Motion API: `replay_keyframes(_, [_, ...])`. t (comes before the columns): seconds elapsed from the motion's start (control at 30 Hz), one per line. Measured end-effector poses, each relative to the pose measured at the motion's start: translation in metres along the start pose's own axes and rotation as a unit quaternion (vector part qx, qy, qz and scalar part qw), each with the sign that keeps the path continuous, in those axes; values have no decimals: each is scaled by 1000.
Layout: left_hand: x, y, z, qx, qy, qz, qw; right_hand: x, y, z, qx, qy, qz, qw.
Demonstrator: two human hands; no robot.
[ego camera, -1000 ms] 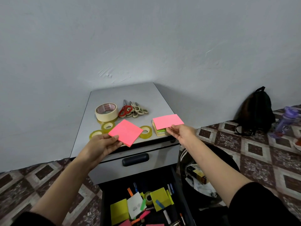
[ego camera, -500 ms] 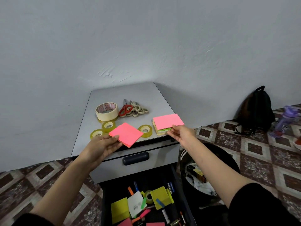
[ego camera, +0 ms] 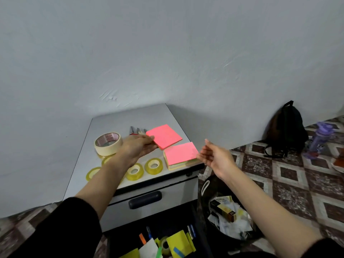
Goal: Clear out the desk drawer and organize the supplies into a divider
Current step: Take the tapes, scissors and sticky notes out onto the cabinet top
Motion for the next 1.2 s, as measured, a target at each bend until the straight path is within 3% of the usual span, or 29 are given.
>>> replay_keyframes(0.4, [110, 19, -33, 254, -49, 54, 964, 19, 23, 53, -80, 34, 25, 996])
replay_keyframes(0.73, [121, 30, -30, 306, -78, 60, 947, 23, 3, 71, -97, 28, -8, 995])
replay_keyframes(0.9, [109, 18, -21, 435, -97, 16, 895, 15, -2, 66, -110, 24, -20, 993])
replay_keyframes(1.1, [28, 0, -19, 364, -85, -133, 918, -13, -13, 42, -145, 51, -23, 988])
replay_keyframes(1.2, [-32, 19, -11, 280, -15, -111, 954, -32, -39, 30, -185, 70, -42, 979])
Point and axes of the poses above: each hand's wrist, its own x-axis towards the middle knuckle, its own z-axis out of the back of the hand, y = z × x, the point moved 3 cm from there along x, towards the middle knuckle, and after that the axes turned 5 degrees about y, right-handed, at the moved point
